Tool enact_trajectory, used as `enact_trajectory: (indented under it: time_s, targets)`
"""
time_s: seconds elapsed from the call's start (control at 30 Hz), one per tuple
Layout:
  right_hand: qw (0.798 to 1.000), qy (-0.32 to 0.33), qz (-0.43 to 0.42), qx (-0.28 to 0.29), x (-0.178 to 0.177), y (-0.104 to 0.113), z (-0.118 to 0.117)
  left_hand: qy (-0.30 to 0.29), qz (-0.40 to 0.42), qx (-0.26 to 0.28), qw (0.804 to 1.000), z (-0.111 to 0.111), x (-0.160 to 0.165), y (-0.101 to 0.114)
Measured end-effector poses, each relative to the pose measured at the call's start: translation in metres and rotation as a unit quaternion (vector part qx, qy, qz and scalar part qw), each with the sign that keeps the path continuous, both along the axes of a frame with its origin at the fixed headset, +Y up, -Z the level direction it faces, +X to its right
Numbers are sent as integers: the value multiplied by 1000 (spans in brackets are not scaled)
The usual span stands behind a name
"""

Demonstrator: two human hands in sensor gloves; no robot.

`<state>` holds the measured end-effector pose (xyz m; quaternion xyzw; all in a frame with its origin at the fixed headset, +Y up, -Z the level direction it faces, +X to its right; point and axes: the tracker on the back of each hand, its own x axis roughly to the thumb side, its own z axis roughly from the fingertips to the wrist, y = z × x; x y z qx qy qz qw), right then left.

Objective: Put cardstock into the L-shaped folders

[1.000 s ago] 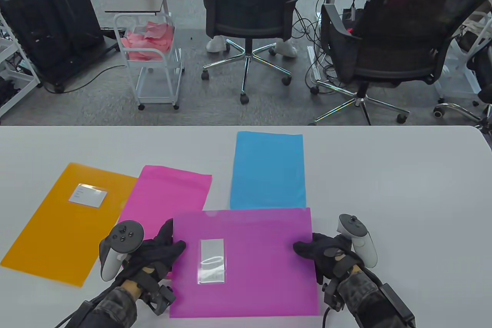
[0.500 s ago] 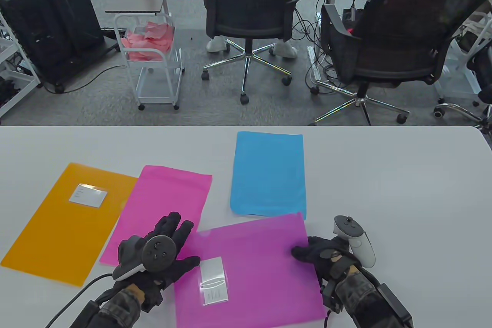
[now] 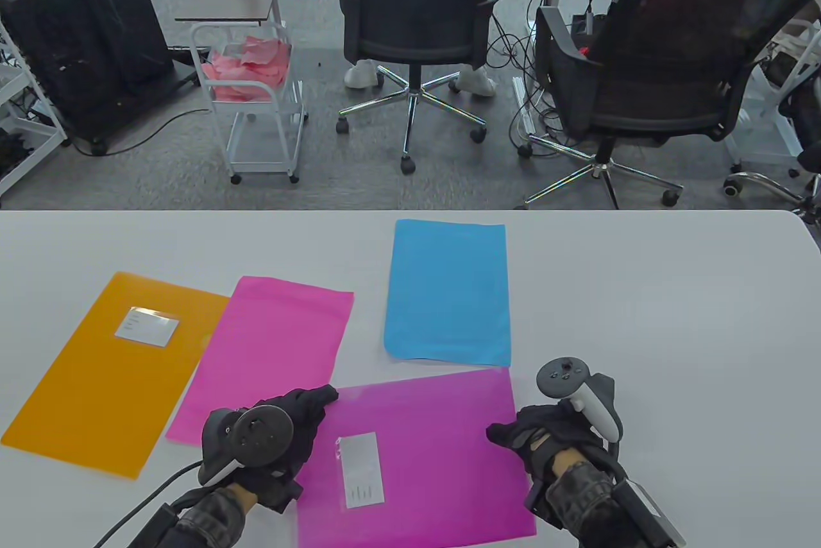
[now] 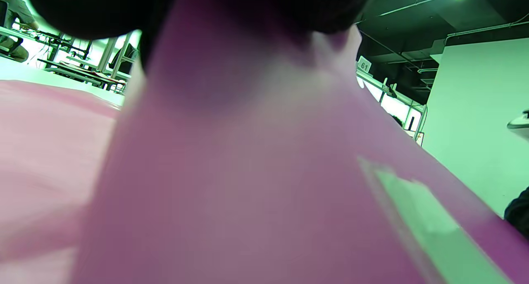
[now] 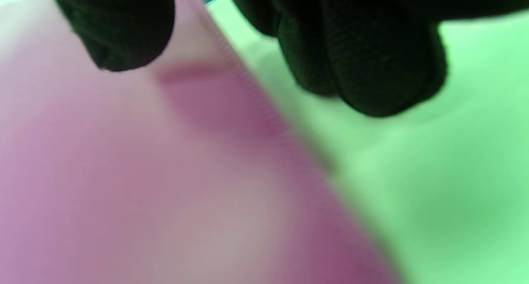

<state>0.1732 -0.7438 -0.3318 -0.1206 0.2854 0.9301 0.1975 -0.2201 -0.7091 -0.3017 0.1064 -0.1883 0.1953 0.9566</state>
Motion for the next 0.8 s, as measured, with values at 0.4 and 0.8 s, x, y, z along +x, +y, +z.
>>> enact_trajectory:
  time_s: [0.4,0.8]
  targets:
    - [925,283,-53,248,-81,22,13,-72,1,45,996,13,39,9]
    - [920,201,-278,191,-25,14,-13,-149,413,-409,800,-5,-2,-60]
